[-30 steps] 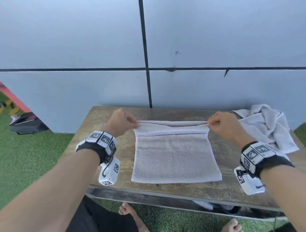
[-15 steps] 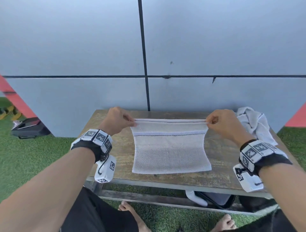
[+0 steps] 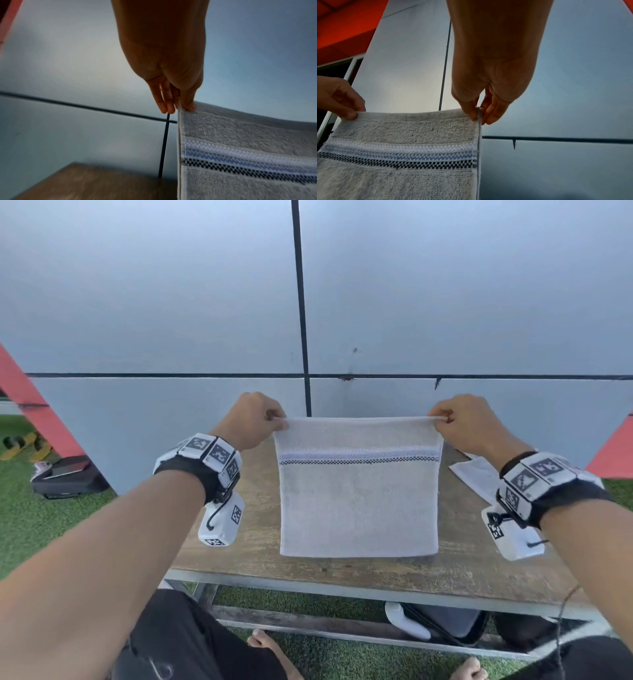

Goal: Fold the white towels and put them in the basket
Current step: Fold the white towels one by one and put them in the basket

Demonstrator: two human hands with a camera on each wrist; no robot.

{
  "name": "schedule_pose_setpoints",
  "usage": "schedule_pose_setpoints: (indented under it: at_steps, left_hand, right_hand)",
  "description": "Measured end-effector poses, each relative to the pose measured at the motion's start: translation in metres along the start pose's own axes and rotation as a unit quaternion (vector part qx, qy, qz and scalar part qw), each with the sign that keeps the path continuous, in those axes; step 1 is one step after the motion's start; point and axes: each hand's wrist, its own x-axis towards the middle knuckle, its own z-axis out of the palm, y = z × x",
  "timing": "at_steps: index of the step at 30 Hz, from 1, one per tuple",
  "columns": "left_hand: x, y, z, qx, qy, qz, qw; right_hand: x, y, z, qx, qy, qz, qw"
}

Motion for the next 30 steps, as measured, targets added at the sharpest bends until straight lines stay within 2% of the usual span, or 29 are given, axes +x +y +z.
schedule_pose_setpoints:
  at_steps: [3,7,10,12,14,18,21,23,28,30]
  left_hand:
    - [0.019,0.016,-0.018,0.018,0.043,0.001,0.999]
    - [0.032,0.026,-0.038,0.036,0.145,0.033,0.988]
    - [0.018,0.024,-0.032,-0.002,0.228,0.079,0.970]
    - [-0.002,0.016,-0.016,-0.031,0.233,0.096,0.967]
    - [-0.029,0.005,0.004,-0.039,0.182,0.097,0.978]
    - [-0.084,-0.036,0.056,0.017,-0.011,0.046,0.999]
    - [-0.110,-0.061,0.090,0.006,-0.108,0.003,0.994]
    - [-0.122,-0.065,0.101,0.003,-0.159,-0.024,0.987]
    - [-0.132,-0.075,0.107,-0.045,-0.256,-0.047,0.964]
    - [-0.128,-0.078,0.108,-0.032,-0.271,-0.060,0.960]
  right_hand:
    - [0.022,-0.008,-0.022,-0.018,0.028,-0.006,0.999]
    - [0.037,-0.015,-0.042,-0.019,0.129,-0.016,0.991]
    - [0.026,-0.015,-0.037,0.016,0.208,-0.041,0.977]
    - [0.003,-0.011,-0.022,0.051,0.206,-0.047,0.976]
    - [-0.028,0.000,0.002,0.064,0.145,-0.030,0.987]
    - [-0.088,0.019,0.052,0.030,-0.026,-0.018,0.999]
    - [-0.116,0.021,0.080,-0.014,-0.186,0.026,0.982]
    - [-0.125,0.022,0.090,-0.028,-0.266,0.046,0.963]
    - [-0.124,0.024,0.087,0.015,-0.367,0.067,0.928]
    - [-0.117,0.027,0.088,0.014,-0.366,0.064,0.929]
